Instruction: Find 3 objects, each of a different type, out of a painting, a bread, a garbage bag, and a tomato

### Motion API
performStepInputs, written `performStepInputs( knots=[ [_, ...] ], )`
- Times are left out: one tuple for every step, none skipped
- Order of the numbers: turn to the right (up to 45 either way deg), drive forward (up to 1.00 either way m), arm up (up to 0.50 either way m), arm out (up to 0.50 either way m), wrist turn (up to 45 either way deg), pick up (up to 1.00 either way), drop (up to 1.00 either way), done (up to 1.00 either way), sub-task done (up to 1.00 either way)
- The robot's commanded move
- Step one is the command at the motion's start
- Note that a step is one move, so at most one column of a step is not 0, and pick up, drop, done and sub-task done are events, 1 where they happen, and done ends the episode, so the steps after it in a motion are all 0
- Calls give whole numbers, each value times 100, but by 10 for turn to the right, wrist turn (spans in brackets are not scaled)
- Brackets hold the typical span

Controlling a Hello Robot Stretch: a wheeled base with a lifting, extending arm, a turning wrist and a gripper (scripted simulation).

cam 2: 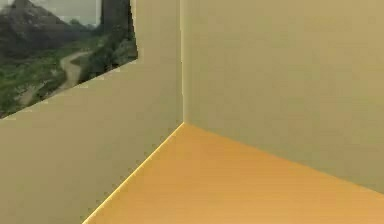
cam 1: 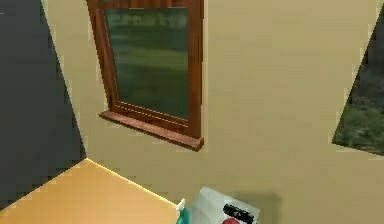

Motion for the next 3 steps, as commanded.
performStepInputs(
  knots=[
    [300, 0, 0, 0, 0, 0, 0, 0, 0],
    [0, 5, 0, 0, 0, 0, 0, 0, 0],
    [330, 0, 0, 0, 0, 0, 0, 0, 0]
  ],
)
